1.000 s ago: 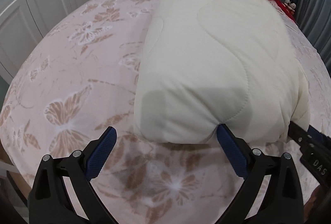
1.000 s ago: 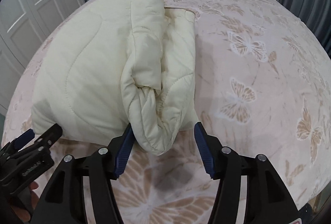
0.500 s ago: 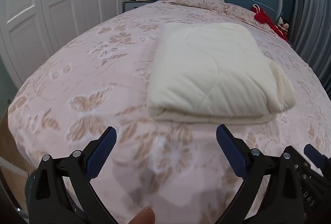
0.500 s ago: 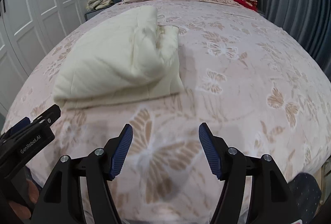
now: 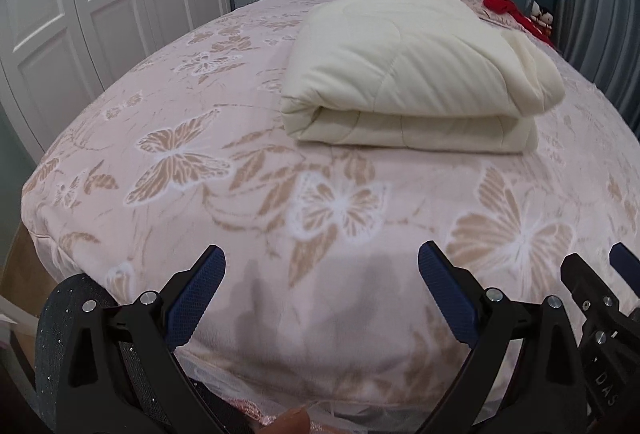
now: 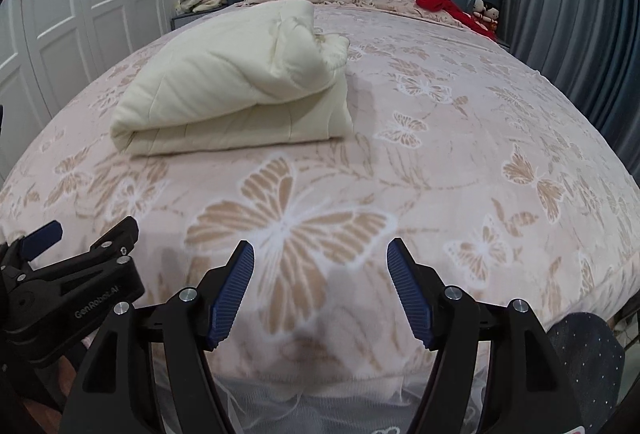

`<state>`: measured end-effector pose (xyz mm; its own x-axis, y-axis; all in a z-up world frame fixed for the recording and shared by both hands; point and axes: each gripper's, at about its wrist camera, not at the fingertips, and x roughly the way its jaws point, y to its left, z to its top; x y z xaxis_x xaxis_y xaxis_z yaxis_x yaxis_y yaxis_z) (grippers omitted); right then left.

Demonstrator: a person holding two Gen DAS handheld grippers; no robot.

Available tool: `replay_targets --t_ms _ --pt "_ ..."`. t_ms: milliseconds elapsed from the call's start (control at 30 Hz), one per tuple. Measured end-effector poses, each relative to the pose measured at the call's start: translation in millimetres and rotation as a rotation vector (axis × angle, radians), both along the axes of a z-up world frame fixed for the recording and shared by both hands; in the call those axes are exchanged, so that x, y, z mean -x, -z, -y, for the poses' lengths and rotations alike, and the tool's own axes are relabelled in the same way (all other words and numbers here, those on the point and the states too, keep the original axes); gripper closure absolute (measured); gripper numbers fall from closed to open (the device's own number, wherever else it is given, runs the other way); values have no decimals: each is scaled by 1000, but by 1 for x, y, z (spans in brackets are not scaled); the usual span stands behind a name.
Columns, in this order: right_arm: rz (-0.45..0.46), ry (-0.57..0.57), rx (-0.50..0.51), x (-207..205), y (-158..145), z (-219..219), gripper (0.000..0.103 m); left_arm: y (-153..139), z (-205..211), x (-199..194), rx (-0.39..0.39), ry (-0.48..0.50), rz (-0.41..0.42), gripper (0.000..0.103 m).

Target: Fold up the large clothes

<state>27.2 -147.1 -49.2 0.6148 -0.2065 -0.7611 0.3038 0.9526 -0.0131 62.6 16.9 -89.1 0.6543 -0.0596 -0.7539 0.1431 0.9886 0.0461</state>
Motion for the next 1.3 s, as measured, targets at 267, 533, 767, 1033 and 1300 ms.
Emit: replay_targets --t_ms 267,533,767,1033,1300 --pt "-9 4 -11 6 7 -1 36 4 10 11 -41 47 29 8" --pt "-12 6 -6 7 10 -1 36 7 15 14 -45 54 32 8" --pt "-19 5 -5 7 12 -1 36 10 16 16 -54 50 29 8" --pt "-21 4 -4 7 14 0 36 11 18 16 -65 47 34 8" --pt "-24 11 -6 7 16 0 36 11 18 17 -66 48 32 8"
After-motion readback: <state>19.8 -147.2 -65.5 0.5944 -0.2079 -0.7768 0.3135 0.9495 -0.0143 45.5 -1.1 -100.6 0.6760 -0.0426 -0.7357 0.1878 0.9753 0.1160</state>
